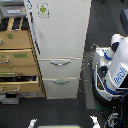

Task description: Opening the fridge

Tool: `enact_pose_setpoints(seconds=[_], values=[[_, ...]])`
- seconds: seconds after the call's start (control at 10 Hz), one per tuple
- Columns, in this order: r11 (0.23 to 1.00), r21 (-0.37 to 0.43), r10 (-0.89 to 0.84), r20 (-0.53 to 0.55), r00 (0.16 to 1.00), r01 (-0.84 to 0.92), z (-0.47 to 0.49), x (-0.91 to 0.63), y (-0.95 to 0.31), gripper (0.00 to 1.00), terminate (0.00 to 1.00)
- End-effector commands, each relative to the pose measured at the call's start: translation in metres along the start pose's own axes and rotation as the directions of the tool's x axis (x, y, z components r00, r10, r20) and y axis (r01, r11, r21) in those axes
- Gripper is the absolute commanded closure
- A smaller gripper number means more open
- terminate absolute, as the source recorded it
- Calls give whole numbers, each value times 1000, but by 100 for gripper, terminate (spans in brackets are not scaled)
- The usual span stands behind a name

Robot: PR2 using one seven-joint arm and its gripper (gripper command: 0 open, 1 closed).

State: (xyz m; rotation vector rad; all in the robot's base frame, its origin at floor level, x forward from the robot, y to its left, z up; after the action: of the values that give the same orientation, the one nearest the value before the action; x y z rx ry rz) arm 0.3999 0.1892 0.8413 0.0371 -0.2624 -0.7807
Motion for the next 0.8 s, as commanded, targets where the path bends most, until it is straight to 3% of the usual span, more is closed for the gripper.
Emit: enact_pose_setpoints(seconds=[0.1, 0.4, 0.6, 0.8], values=[[998, -60, 35, -20, 999, -36, 8, 15, 8, 0, 0], [995, -89, 39, -84, 996, -46, 8, 37, 23, 0, 0], [996, -77, 51, -50, 997, -54, 9, 50, 30, 0, 0], [987, -132, 85, -70, 994, -94, 14, 77, 37, 0, 0]])
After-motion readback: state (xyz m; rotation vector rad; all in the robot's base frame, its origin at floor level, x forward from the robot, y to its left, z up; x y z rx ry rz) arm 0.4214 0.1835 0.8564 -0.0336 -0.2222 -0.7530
